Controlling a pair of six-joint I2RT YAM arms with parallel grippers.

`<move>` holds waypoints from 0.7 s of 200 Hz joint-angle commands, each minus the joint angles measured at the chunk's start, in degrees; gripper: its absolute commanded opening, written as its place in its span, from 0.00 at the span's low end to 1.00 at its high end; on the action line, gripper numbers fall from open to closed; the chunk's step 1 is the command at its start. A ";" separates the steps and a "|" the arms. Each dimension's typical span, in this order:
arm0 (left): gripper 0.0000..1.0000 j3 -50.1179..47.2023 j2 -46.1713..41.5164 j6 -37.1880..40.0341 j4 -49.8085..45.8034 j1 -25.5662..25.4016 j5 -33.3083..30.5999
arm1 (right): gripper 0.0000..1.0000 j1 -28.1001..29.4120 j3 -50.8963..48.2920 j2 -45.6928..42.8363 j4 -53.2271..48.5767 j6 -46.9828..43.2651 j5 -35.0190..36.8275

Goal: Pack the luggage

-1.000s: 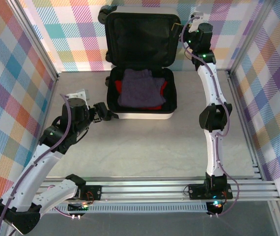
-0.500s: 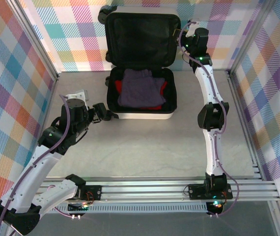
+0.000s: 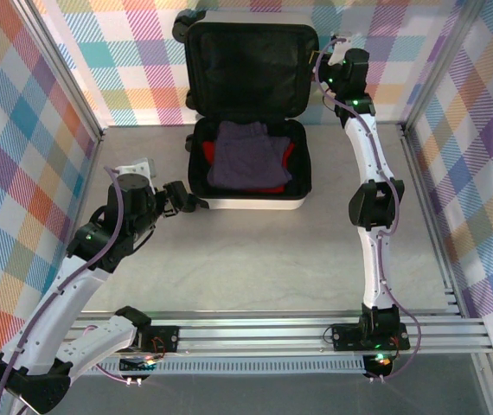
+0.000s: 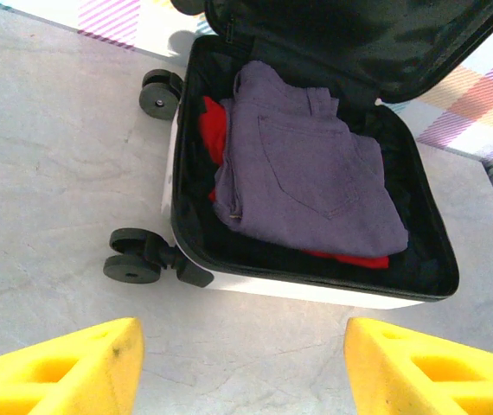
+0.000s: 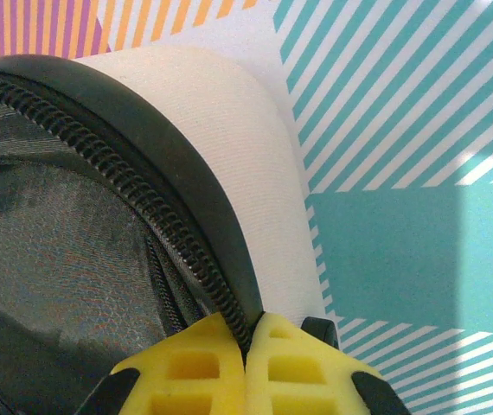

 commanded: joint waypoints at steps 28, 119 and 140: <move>0.63 -1.51 -2.90 0.50 0.18 -0.37 -1.34 | 0.00 0.29 -9.78 -13.93 6.72 1.33 -5.37; 0.63 -1.82 -5.66 0.80 0.09 -0.37 -1.47 | 0.00 0.41 -45.34 -36.38 25.30 -0.83 -4.33; 0.63 -1.94 -5.88 0.77 0.27 -0.37 -1.52 | 0.00 0.42 -52.77 -41.11 27.97 -2.19 -5.63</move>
